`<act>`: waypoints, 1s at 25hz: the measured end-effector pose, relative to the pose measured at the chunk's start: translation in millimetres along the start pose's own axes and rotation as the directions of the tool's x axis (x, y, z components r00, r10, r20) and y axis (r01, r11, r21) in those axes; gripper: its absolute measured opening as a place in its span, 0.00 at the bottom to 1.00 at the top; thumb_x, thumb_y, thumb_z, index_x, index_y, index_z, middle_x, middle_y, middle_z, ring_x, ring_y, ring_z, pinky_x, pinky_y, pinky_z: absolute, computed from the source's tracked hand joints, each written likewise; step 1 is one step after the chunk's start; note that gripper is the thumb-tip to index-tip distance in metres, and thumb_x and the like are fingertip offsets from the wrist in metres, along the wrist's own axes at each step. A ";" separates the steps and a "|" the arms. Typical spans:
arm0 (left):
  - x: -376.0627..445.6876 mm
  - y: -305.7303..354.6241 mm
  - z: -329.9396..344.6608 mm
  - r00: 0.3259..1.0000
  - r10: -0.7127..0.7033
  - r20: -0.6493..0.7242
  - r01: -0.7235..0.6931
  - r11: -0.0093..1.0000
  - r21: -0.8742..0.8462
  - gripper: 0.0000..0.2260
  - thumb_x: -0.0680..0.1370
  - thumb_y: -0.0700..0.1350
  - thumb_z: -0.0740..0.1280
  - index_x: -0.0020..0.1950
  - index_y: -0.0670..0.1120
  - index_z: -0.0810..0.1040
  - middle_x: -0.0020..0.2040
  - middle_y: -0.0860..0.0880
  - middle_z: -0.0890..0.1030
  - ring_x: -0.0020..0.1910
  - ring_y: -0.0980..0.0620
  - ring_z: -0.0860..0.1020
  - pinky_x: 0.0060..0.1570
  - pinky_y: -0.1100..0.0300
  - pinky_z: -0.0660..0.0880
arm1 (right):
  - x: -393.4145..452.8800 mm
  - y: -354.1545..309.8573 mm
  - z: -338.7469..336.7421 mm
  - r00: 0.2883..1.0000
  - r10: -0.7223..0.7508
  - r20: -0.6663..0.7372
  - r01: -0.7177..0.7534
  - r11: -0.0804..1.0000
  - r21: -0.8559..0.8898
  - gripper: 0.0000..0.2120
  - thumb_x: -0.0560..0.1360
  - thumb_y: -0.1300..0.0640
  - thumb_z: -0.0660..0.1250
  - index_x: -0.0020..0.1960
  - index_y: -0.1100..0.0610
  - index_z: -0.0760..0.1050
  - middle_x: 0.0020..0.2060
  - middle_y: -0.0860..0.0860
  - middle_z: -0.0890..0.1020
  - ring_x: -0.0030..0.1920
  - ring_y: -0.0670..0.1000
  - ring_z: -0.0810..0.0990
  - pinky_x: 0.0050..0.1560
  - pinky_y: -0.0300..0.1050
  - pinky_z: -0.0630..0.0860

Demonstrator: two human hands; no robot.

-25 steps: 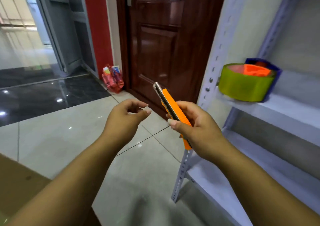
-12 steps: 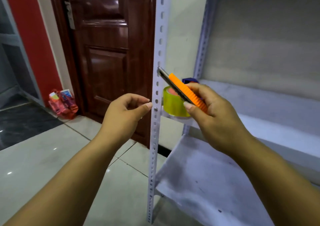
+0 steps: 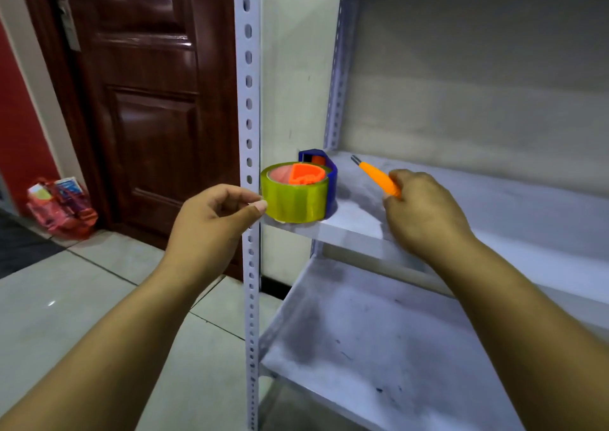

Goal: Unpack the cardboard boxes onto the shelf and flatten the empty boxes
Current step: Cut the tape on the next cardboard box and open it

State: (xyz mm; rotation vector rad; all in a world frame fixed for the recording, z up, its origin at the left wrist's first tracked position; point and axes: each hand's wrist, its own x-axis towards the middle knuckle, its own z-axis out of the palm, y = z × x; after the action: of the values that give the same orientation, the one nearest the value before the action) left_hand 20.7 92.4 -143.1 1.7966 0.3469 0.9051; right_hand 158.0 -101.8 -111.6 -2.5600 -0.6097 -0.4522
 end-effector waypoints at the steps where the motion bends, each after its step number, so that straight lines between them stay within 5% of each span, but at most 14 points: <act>1: -1.2 -2.0 1.6 1.000 -0.009 0.000 0.009 1.000 -0.001 0.02 0.74 0.42 0.70 0.43 0.49 0.80 0.39 0.50 0.81 0.32 0.66 0.76 0.33 0.75 0.72 | 0.2 1.8 1.7 1.000 0.017 0.024 -0.016 0.999 -0.048 0.03 0.78 0.58 0.59 0.50 0.55 0.70 0.44 0.55 0.71 0.44 0.59 0.68 0.42 0.47 0.65; 12: -12.5 -13.7 8.4 0.999 -0.042 -0.020 0.042 0.999 0.023 0.01 0.75 0.41 0.70 0.44 0.47 0.81 0.38 0.50 0.81 0.30 0.66 0.76 0.32 0.76 0.71 | 2.9 0.9 5.3 0.993 0.010 0.116 0.009 0.987 -0.162 0.11 0.77 0.50 0.67 0.58 0.49 0.76 0.52 0.53 0.78 0.52 0.57 0.73 0.48 0.48 0.71; 17: -18.5 -19.0 11.3 0.998 -0.065 0.013 0.065 0.996 0.055 0.02 0.75 0.43 0.69 0.44 0.49 0.80 0.40 0.51 0.82 0.32 0.67 0.77 0.34 0.72 0.72 | -3.4 -0.3 -1.5 0.992 -0.091 -0.091 0.084 0.994 -0.070 0.16 0.77 0.48 0.66 0.62 0.51 0.75 0.59 0.52 0.77 0.61 0.57 0.72 0.56 0.50 0.72; 21: -25.6 -24.8 5.8 0.996 -0.088 0.003 0.088 0.995 0.037 0.01 0.75 0.43 0.70 0.44 0.48 0.81 0.40 0.49 0.82 0.32 0.65 0.76 0.34 0.70 0.72 | -17.0 -6.4 3.4 0.927 -0.242 -0.287 0.275 0.958 0.081 0.10 0.77 0.51 0.67 0.56 0.54 0.78 0.47 0.48 0.80 0.49 0.51 0.76 0.51 0.46 0.72; 25: -39.8 -31.7 -10.1 0.992 -0.124 -0.011 0.125 0.990 0.067 0.02 0.75 0.44 0.70 0.42 0.50 0.80 0.35 0.53 0.81 0.31 0.66 0.76 0.32 0.71 0.71 | -40.9 -28.0 16.7 0.881 -0.333 -0.335 0.431 0.858 0.280 0.04 0.75 0.56 0.69 0.47 0.57 0.79 0.38 0.46 0.78 0.36 0.44 0.73 0.40 0.41 0.72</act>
State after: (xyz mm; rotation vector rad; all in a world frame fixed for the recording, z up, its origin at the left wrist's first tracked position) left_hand -7.7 87.9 -186.3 1.8128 0.4941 0.8207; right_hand 113.0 -85.0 -132.2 -1.9894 -1.0068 -0.7485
